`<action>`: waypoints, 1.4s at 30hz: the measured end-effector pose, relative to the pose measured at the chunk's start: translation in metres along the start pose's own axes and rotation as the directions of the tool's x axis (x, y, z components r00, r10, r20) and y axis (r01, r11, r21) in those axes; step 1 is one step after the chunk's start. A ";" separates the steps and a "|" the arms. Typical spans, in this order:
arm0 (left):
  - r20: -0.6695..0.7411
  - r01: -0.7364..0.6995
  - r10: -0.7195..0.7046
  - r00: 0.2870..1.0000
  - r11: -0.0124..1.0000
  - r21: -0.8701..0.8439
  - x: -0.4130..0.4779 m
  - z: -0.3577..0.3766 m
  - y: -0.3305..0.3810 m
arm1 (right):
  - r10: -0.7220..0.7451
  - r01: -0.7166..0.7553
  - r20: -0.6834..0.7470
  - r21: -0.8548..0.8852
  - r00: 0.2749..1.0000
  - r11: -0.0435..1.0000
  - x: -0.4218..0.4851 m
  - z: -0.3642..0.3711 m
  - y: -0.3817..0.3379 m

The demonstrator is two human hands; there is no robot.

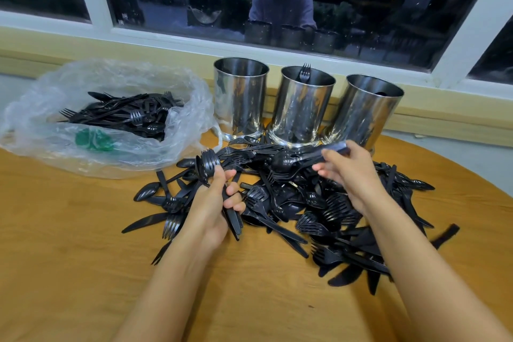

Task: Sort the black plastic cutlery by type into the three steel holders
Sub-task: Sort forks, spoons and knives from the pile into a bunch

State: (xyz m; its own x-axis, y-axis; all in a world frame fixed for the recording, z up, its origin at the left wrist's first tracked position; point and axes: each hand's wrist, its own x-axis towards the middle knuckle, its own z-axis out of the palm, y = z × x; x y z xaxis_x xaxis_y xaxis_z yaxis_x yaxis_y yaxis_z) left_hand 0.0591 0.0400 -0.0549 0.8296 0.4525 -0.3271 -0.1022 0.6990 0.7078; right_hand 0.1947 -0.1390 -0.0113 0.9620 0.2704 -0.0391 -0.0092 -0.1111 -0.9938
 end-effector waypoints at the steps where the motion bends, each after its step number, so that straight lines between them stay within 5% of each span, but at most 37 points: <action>1: 0.001 0.005 -0.005 1.000 1.000 0.003 0.000 0.001 -0.001 | 0.041 -0.041 0.002 0.024 0.999 0.999 -0.007 -0.005 0.007; 4: 0.005 0.010 -0.010 1.000 1.000 0.018 -0.001 0.002 -0.003 | 0.060 -0.060 -0.005 -0.154 0.998 0.986 -0.024 -0.014 0.034; 8: 0.007 0.010 -0.010 1.000 0.999 0.039 -0.001 0.003 -0.007 | -0.147 0.105 -0.059 -0.451 0.987 0.886 -0.031 -0.021 0.052; 13: 0.012 0.005 -0.006 1.000 0.999 0.050 -0.001 0.002 -0.009 | -0.359 0.314 0.091 -0.708 0.929 0.632 -0.032 -0.023 0.057; 19: 0.028 0.022 -0.023 0.999 0.998 0.062 0.002 0.002 -0.012 | -0.514 0.287 0.091 -0.904 0.853 0.316 -0.038 -0.025 0.057; 21: 0.046 0.011 -0.015 0.999 0.997 0.082 0.000 0.003 -0.012 | -0.514 0.280 0.075 -0.900 0.854 0.334 -0.040 -0.024 0.053; 24: 0.095 0.014 -0.022 0.995 0.996 0.093 -0.006 0.007 -0.011 | -0.513 0.361 0.013 -0.726 0.859 0.586 -0.048 -0.014 0.046; 26: 0.109 0.020 -0.029 0.994 0.996 0.082 -0.008 0.010 -0.011 | -0.567 0.458 0.000 -0.589 0.824 0.666 -0.060 0.002 0.040; 31: 0.118 -0.015 0.007 0.993 0.998 0.068 -0.012 0.015 -0.013 | -0.675 0.639 0.149 -0.518 0.722 0.569 -0.086 0.050 0.045; 38: 0.116 0.051 -0.039 0.993 0.994 -0.097 -0.003 0.006 -0.008 | -0.696 0.811 0.518 -0.562 0.497 0.161 -0.092 0.063 0.054; 40: 0.105 0.036 -0.020 0.994 0.988 -0.150 0.000 0.004 -0.006 | -0.659 0.806 0.516 -0.537 0.547 0.249 -0.087 0.052 0.051; 42: 0.106 0.021 -0.003 0.994 0.986 -0.168 0.001 0.003 -0.004 | -0.623 0.709 0.392 -0.576 0.677 0.408 -0.076 0.034 0.049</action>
State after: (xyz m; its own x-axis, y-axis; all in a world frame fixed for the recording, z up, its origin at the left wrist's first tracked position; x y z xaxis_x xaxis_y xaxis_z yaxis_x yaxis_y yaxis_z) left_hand 0.0614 0.0361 -0.0561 0.8832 0.3896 -0.2610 -0.1759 0.7912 0.5857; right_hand 0.1118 -0.1327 -0.0602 0.5499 0.6268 0.5520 0.8352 -0.4043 -0.3729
